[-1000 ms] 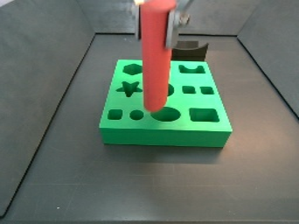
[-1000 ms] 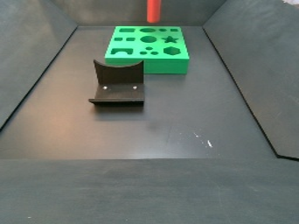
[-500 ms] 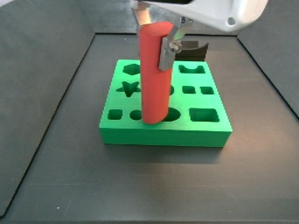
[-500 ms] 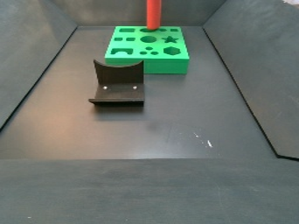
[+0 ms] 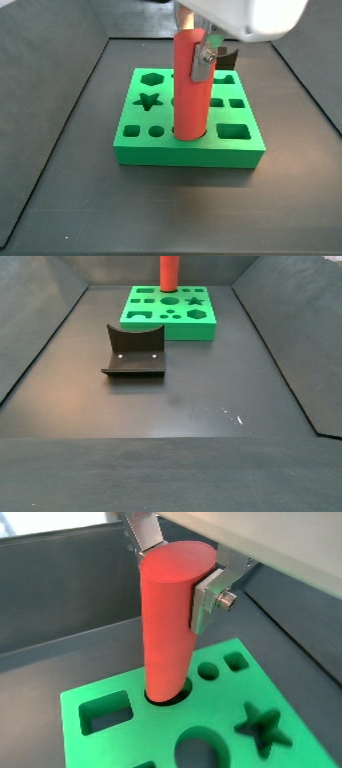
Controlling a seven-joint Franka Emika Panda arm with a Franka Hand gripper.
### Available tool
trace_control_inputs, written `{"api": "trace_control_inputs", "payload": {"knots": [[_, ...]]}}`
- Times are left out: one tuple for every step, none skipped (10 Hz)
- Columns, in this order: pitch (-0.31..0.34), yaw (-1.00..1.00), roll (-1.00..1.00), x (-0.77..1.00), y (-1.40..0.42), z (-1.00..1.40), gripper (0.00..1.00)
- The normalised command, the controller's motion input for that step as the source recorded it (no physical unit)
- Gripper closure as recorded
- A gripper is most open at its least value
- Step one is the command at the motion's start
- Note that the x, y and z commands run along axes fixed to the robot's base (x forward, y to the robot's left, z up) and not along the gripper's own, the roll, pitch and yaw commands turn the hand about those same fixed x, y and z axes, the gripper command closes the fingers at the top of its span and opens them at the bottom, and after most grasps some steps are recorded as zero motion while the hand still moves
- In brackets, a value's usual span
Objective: Insert the oval object.
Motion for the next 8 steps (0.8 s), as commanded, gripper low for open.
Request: {"api": "trace_control_inputs", "payload": {"knots": [[0.0, -0.98, 0.01, 0.0, 0.03, -0.15, 1.0], [0.007, -1.0, 0.02, 0.0, 0.0, -0.15, 1.0], [0.013, -1.0, 0.03, 0.0, 0.0, -0.15, 1.0], [0.029, -0.99, 0.04, 0.0, 0.0, -0.18, 1.0], [0.041, -0.97, 0.05, 0.0, 0.0, -0.2, 1.0], [0.059, -0.94, 0.07, 0.0, 0.01, -0.23, 1.0], [0.093, -0.82, 0.1, 0.0, 0.09, -0.13, 1.0], [0.114, -0.7, 0.14, 0.12, 0.13, -0.12, 1.0]]}}
